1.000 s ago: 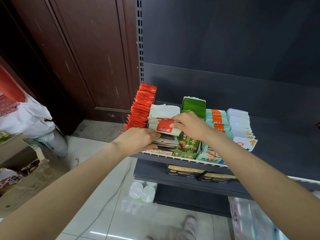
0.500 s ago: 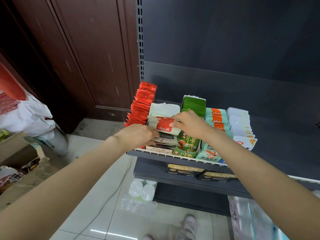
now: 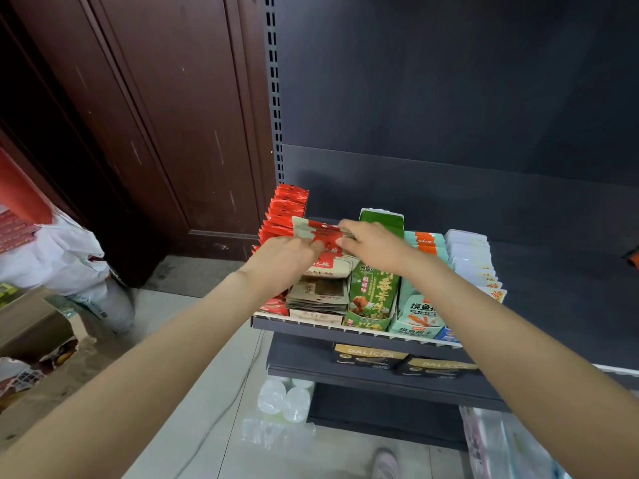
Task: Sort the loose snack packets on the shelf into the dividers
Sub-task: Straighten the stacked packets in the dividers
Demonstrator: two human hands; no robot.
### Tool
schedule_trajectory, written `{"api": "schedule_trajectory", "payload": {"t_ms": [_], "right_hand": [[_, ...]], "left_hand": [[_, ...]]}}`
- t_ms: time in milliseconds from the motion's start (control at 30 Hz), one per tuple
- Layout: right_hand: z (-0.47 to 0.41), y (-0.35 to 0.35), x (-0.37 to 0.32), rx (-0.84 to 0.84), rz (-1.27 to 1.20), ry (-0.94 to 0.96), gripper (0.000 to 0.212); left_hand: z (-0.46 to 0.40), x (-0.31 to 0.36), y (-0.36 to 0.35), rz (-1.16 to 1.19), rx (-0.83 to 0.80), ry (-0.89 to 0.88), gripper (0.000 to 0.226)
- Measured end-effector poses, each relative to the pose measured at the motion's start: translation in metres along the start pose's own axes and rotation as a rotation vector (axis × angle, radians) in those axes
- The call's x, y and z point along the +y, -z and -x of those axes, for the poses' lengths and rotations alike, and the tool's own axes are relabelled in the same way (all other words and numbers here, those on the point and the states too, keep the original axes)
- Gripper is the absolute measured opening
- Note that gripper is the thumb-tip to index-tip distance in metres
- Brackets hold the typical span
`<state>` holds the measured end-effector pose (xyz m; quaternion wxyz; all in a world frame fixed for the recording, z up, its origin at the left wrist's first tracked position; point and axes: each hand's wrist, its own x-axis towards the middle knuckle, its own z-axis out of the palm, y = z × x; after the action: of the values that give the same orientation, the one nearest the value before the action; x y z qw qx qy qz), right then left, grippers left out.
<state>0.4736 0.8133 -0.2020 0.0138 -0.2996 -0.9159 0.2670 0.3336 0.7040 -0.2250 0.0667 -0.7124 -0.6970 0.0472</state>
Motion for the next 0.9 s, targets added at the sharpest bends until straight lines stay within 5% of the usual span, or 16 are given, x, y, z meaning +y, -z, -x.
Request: {"api": "schedule_trajectory", "payload": {"t_ms": [100,200,367,433,533,900], "right_hand": [[0.0,-0.001,0.0,-0.124,-0.179,-0.098,0.039],[0.004,-0.007,0.004,-0.126,-0.111,-0.045,0.066],[-0.006,-0.021,0.008,0.069,0.004,-0.03,0.046],[-0.009,-0.022,0.011,0.04,0.011,-0.048,0.049],[-0.01,-0.024,0.013,0.02,0.001,-0.043,0.051],[-0.005,-0.022,0.01,0.057,0.017,-0.045,0.045]], "left_hand": [[-0.006,-0.005,-0.004,0.15,-0.006,0.078,0.04],[-0.004,-0.008,-0.01,0.227,0.04,0.111,0.04],[0.021,0.004,-0.021,0.132,0.482,-0.143,0.009],[0.03,0.006,-0.03,0.149,0.37,-0.28,0.017],[0.035,0.007,-0.036,0.293,0.025,-0.15,0.029],[0.019,0.008,-0.042,0.329,-0.188,-0.064,0.032]]}}
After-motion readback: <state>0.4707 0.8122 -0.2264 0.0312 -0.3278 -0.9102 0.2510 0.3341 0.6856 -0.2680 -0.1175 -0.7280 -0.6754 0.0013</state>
